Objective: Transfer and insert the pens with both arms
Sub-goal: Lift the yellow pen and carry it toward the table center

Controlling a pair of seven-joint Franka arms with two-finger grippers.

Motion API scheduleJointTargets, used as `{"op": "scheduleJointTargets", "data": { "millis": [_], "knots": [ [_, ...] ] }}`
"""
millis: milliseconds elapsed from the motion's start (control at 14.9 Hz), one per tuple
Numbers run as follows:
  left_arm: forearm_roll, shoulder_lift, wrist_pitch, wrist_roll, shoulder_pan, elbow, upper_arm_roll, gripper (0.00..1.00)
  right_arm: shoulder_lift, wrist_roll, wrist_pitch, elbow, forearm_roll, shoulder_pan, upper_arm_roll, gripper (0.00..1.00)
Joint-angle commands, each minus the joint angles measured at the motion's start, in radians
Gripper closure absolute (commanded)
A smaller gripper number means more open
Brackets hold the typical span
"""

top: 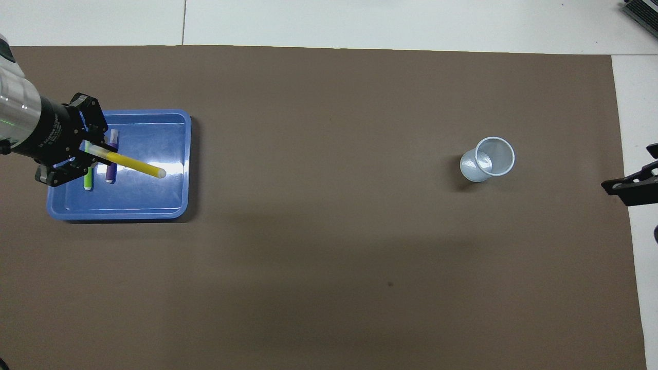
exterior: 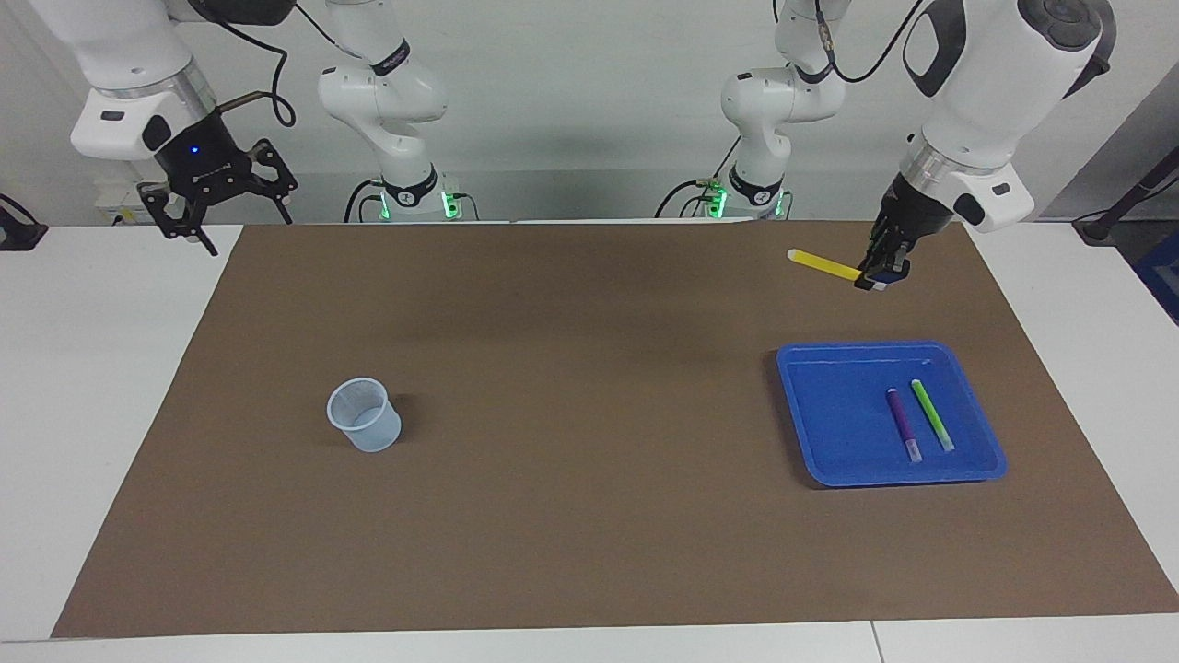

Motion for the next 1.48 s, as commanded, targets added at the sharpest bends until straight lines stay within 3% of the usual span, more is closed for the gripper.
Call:
{"op": "scheduleJointTargets", "data": {
  "millis": [0,940,1409],
  "knots": [
    [-0.013,-0.016,-0.007,-0.164,-0.057,-0.005,0.009,1.0,0.002,-0.076,-0.026,0.016,0.0,-0.005,0.046,0.03],
    [0.021,-0.021,0.035,-0.781,-0.418,-0.005,0.003,1.0,-0.008,-0.467,-0.009,0.0,0.006,0.007,0.129,0.03],
    [0.019,-0.01,0.121,-0.931,-0.487,0.009,0.003,1.0,-0.01,-0.506,-0.006,0.0,0.018,0.008,0.188,0.13]
  ]
}}
